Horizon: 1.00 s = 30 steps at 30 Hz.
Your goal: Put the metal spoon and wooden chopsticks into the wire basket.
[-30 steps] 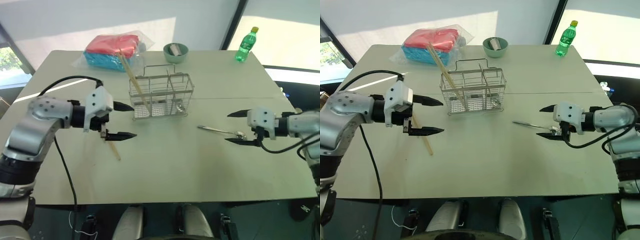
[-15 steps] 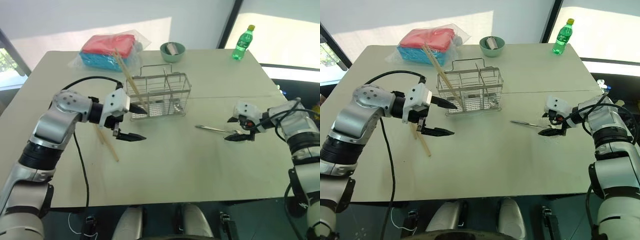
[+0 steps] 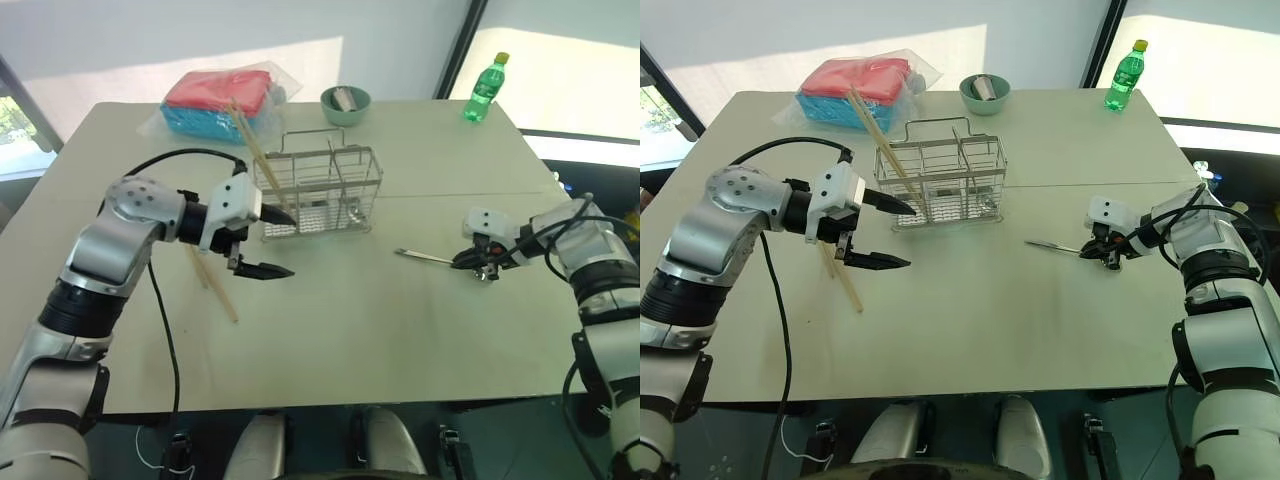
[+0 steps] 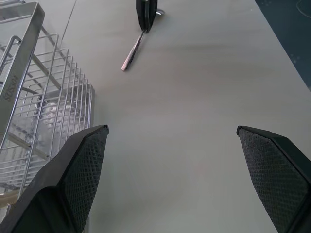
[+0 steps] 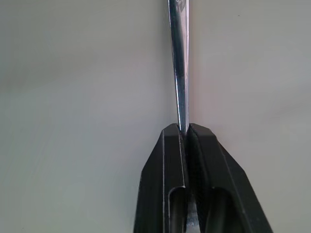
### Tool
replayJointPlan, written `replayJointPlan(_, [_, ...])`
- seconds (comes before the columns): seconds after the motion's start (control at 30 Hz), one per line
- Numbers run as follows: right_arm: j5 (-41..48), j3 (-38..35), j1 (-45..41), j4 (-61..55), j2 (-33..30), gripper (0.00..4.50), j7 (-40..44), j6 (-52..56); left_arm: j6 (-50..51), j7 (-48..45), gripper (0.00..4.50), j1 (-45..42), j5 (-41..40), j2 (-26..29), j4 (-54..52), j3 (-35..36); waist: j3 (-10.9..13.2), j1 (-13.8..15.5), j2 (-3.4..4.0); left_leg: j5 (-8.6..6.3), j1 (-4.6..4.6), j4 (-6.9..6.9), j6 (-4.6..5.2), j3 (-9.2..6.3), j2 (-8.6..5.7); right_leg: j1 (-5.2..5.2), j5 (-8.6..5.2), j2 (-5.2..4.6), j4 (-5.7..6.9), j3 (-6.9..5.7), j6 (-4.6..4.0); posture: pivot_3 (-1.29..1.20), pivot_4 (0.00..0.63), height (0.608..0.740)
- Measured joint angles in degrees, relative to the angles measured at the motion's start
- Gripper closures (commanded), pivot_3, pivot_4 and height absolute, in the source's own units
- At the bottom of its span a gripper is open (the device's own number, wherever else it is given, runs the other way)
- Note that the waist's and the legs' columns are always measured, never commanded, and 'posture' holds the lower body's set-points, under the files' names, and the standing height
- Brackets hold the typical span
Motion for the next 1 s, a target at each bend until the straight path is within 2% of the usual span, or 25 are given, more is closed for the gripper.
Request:
replayJointPlan(0.27, [3.91, -4.74, 5.39, -8.84, -1.03, 4.4, -0.33, 1.95, 0.03, 0.53, 0.0, -0.38, -0.11, -0.16, 0.47, 1.49, 0.04, -0.08, 0.06, 0.0, 0.0, -0.01, 0.0, 0.01, 0.02, -0.04, 0.0, 0.0, 0.03, 0.0, 0.0, 0.0, 0.15, 0.667])
replayJointPlan(0.37, [10.81, -10.48, 8.42, -18.47, -2.03, 4.4, 0.62, 9.17, 0.32, 1.41, 0.0, -0.38, -0.88, -0.46, 0.32, 2.44, 0.15, -0.02, 0.24, 0.0, -0.03, 0.0, 0.0, 0.01, 0.02, -0.06, 0.01, -0.02, 0.04, 0.01, 0.01, 0.0, 0.15, 0.667])
replayJointPlan(0.43, [17.07, -15.9, 9.78, -27.09, -3.37, 4.4, 0.41, 17.76, 1.38, 2.23, 0.0, -0.4, -1.64, -0.5, 0.11, 4.05, 0.16, 0.02, 0.26, 0.0, -0.04, -0.01, 0.0, -0.03, 0.03, -0.08, 0.01, -0.01, 0.04, -0.01, 0.0, 0.0, 0.15, 0.667])
replayJointPlan(0.53, [26.5, -24.58, 10.09, -39.75, -3.15, 4.4, -3.96, 30.29, 1.65, 3.76, 0.0, -0.51, -2.41, -0.46, 0.04, 5.94, 0.14, 0.01, 0.24, 0.0, -0.02, -0.02, 0.0, -0.07, 0.05, -0.05, 0.01, -0.01, 0.01, -0.02, 0.0, 0.0, 0.15, 0.667])
replayJointPlan(0.63, [33.22, -28.83, 5.46, -48.62, 4.46, 4.4, -13.89, 39.72, 1.65, 4.96, 0.0, -2.13, -2.4, -0.84, 1.35, 6.29, 0.12, -0.36, 0.19, 0.0, 0.04, -0.02, -0.01, -0.05, 0.08, -0.06, 0.01, -0.01, 0.02, 0.0, 0.0, 0.0, 0.15, 0.667])
replayJointPlan(0.73, [36.75, -28.23, 0.75, -53.08, 13.4, 4.4, -22.89, 44.41, 1.52, 5.65, 0.0, -3.92, -2.42, -1.31, 1.83, 6.41, 0.12, -0.1, 0.2, 0.02, 0.04, -0.03, -0.04, -0.09, 0.07, -0.13, 0.02, 0.01, 0.13, -0.01, -0.02, 0.0, 0.15, 0.667])
replayJointPlan(0.83, [36.12, -25.61, -2.73, -53.13, 20.88, 4.4, -31.11, 43.96, 1.53, 5.87, 0.0, -4.55, -2.4, -1.49, 2.91, 6.46, 0.11, 0.07, 0.18, 0.03, -0.06, -0.05, -0.05, -0.1, 0.01, -0.22, 0.02, 0.0, 0.23, -0.01, -0.02, 0.0, 0.15, 0.667])
replayJointPlan(1.0, [31.63, -20.66, -3.73, -46.74, 27.5, 4.4, -38.18, 36.64, 2.41, 6.74, 0.0, -4.65, -2.46, -1.31, 3.28, 6.57, 0.03, 0.17, 0.04, 0.15, -0.15, 0.01, -0.25, -0.09, -0.2, -0.25, 0.02, -0.1, 0.4, 0.01, -0.02, 0.0, 0.15, 0.667])
